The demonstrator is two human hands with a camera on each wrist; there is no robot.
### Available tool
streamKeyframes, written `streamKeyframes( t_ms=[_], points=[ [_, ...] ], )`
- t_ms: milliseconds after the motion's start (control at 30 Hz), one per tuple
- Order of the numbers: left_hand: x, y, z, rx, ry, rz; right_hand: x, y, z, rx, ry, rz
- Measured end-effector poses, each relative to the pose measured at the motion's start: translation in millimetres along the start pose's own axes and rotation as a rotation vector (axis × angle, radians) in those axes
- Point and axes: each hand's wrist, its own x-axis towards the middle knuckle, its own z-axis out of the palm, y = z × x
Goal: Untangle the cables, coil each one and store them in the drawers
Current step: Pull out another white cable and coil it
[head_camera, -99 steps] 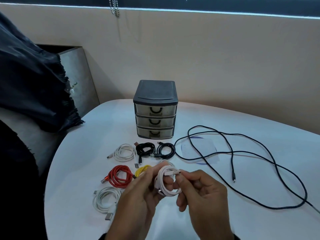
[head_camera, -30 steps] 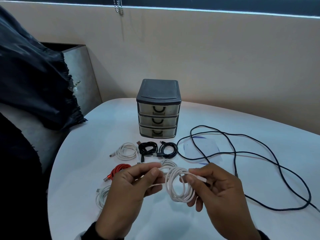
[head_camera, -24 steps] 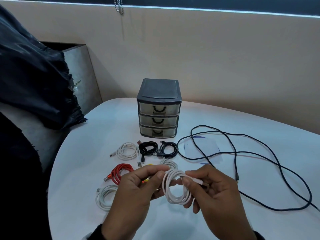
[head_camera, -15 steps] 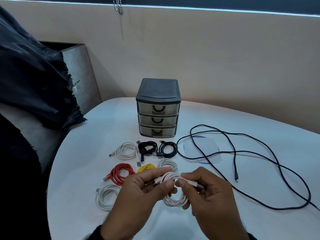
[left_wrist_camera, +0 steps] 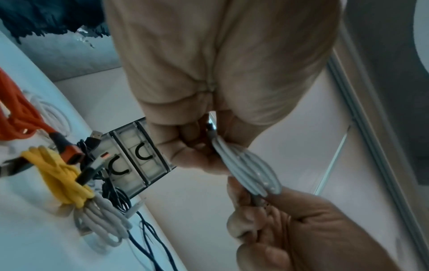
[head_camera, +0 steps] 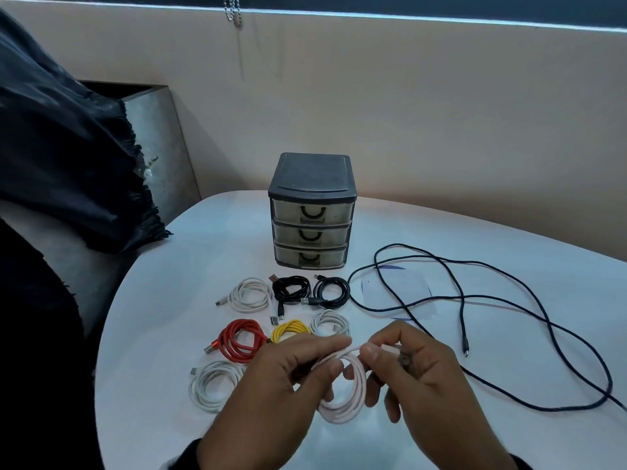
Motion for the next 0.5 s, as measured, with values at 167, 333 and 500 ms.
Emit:
streamKeyframes(
  t_ms=[167,333,500],
  points=[
    [-1,7,1,0.075,-0.106,0.049,-4,-1,5,-0.059,0.079,-0.056],
    [-3,2,3,0.126,-0.113,0.084,-3,-4,1,-0.064,0.002,-0.002],
    [-4,4,9,0.100,-0.077,0.117,-4,-14,0,0.013,-0.021,0.029]
  ],
)
